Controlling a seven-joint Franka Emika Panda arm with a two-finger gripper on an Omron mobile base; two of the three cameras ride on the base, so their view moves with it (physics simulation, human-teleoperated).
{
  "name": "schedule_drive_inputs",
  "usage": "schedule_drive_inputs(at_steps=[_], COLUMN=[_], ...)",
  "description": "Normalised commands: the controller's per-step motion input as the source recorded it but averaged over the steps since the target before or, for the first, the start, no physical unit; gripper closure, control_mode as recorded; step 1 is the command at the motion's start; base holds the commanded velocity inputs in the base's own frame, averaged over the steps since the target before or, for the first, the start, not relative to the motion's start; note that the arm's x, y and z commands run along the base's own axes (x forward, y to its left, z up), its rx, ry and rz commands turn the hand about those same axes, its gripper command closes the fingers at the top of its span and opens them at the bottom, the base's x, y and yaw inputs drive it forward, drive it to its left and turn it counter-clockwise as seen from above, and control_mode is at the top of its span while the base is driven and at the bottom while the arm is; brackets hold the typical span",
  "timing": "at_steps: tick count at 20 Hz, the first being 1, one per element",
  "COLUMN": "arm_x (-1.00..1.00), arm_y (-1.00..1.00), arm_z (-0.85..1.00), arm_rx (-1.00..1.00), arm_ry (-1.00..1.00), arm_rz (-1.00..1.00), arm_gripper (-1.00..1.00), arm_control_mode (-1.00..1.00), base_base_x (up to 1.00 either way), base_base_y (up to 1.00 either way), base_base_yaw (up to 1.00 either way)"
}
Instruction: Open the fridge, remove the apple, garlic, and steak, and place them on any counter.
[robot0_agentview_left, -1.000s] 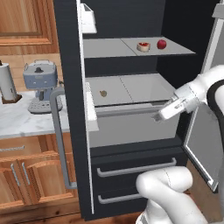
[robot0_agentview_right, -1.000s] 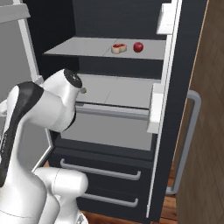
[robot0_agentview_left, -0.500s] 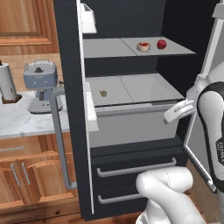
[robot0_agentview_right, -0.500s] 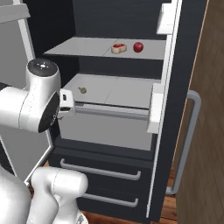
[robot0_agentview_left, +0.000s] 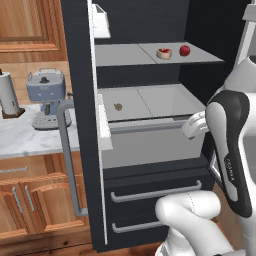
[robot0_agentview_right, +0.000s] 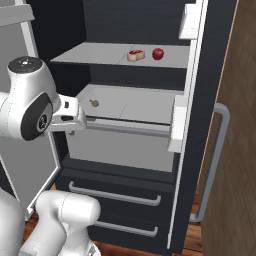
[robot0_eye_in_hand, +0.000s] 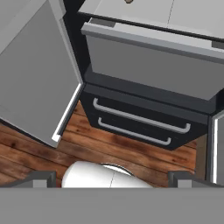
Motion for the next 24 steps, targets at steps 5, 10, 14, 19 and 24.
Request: schedule_drive_inputs(at_steps=[5, 10, 14, 19, 24], arm_x=[-0.31, -0.24, -0.2, -0.07, 0.0], arm_y=[-0.02, -0.03, 0.0, 0.0, 0.0], arm_z=[0.13, 0.25, 0.23, 0.21, 0.27], arm_rx=[0.0, 0.0, 0.0, 0.0, 0.0], arm_ry=[-0.12, -0.31, -0.49, -0.43, -0.16], arm_rz=[-0.11, -0.07, -0.04, -0.01, -0.04], arm_gripper=[-1.0, -1.0, -1.0, -1.0, -1.0], arm_control_mode=[-1.0, -1.0, -1.0, -1.0, -1.0], base_base_x=[0.0, 0.0, 0.0, 0.0, 0.0], base_base_y=[0.0, 0.0, 0.0, 0.0, 0.0], base_base_yaw=[0.0, 0.0, 0.0, 0.0, 0.0])
